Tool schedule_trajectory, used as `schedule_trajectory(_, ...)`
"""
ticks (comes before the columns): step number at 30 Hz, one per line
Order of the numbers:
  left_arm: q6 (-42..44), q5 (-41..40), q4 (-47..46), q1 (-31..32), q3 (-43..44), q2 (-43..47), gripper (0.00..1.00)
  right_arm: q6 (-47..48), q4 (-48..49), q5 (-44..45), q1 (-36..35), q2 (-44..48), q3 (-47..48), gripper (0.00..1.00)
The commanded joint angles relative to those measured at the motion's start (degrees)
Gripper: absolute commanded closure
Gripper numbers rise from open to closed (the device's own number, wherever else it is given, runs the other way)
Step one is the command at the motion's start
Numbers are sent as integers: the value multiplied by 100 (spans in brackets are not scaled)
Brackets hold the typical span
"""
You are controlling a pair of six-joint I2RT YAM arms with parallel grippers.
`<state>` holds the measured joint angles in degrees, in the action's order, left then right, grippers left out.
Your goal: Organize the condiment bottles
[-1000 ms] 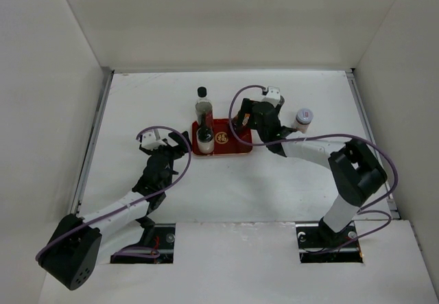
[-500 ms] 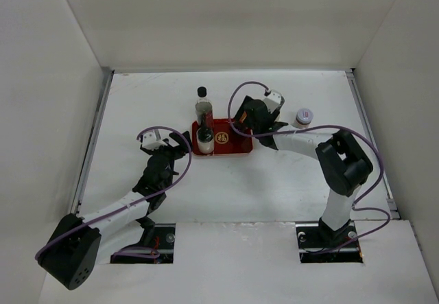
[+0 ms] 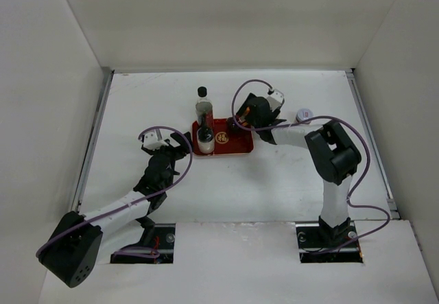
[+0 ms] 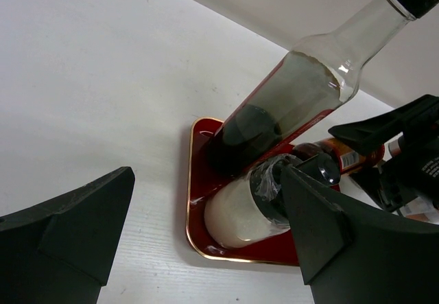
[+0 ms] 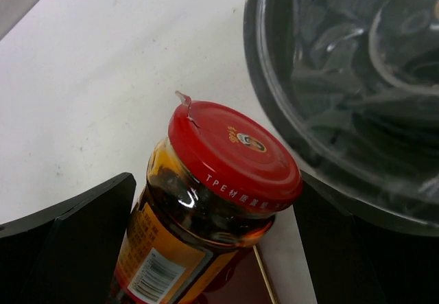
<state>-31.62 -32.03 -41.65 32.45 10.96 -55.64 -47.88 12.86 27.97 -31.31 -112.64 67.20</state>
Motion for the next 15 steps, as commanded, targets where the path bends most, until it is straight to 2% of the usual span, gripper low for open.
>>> schedule_trajectory(1,-64,101,-362,38,20,0,12,-46,489,-28,86,-91,197,0)
schedule_trajectory(4,-64,101,-362,38,20,-9,12,-73,682,-28,77,-127,171,5)
schedule_trajectory(8,-64,101,-362,38,29,-17,12,-2,1138,191,16,-57,-57,28)
schedule_trajectory(11,-64,101,-362,38,29,-9,12,217,1534,385,-116,57,-259,41)
schedule_trajectory(15,-64,101,-362,38,29,-9,12,603,1965,639,-353,260,-497,49)
